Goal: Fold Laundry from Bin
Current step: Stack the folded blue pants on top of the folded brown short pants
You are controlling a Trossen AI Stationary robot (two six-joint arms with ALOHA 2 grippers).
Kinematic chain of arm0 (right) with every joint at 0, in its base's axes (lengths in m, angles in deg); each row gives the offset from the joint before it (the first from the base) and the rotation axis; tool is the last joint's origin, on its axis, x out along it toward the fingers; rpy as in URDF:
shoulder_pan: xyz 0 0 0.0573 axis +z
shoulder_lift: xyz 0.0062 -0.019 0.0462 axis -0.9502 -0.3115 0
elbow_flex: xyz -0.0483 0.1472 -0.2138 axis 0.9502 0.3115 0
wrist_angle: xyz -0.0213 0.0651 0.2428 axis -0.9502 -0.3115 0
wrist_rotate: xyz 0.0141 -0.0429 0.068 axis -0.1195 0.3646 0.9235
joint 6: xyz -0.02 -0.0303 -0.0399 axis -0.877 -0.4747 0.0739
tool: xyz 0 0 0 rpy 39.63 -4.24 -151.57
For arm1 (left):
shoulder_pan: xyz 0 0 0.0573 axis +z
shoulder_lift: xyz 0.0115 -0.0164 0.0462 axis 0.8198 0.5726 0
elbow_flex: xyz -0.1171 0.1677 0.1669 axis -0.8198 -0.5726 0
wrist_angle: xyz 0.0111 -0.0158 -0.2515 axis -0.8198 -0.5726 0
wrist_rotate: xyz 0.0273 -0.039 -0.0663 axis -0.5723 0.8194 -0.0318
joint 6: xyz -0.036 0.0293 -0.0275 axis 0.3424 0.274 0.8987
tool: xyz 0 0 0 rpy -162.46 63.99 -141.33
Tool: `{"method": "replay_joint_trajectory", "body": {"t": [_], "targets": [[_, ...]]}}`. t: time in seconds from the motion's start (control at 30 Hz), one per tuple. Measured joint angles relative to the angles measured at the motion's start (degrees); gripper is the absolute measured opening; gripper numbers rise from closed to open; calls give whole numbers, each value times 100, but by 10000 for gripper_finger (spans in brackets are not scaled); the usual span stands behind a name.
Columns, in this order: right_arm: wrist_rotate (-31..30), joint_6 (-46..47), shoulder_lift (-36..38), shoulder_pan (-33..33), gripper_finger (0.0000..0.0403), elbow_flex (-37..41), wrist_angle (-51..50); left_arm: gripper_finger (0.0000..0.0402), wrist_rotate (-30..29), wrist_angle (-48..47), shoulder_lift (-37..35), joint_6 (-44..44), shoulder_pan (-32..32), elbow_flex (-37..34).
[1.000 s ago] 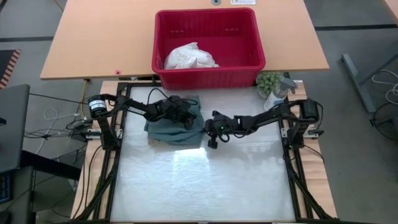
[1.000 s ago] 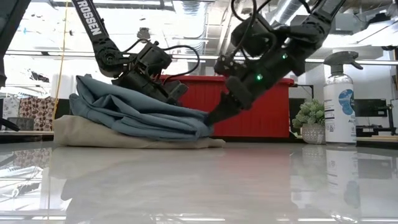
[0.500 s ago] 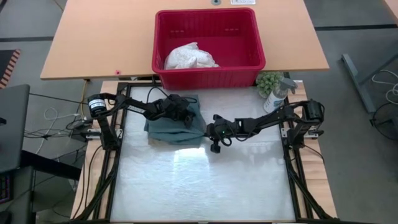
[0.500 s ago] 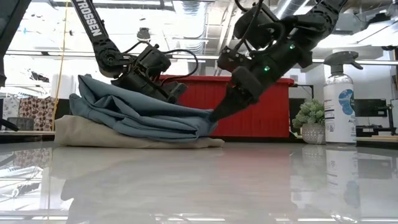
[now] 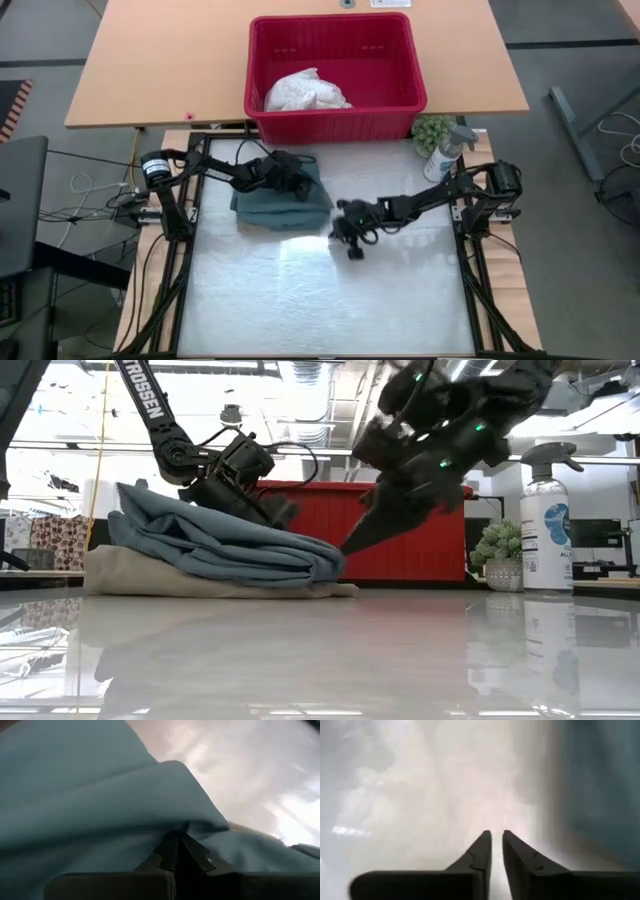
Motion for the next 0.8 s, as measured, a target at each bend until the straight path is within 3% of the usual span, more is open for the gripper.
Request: {"method": "replay_joint_trajectory", "body": {"t": [0.17,0.37,0.53,0.8], "targets": [[175,-191,0,85,129,0,-39,0,-170,-71,2,52,67,-2],[-502,-258,72,54,189,-156,47,0,83,19,2,33,105,-2],[-1122,-683,-12,-305,204,-785,87,0,234,124,1,30,105,-2],[-745,-653,-357,-909,200,-1175,43,0,317,148,2,60,98,-2]]}}
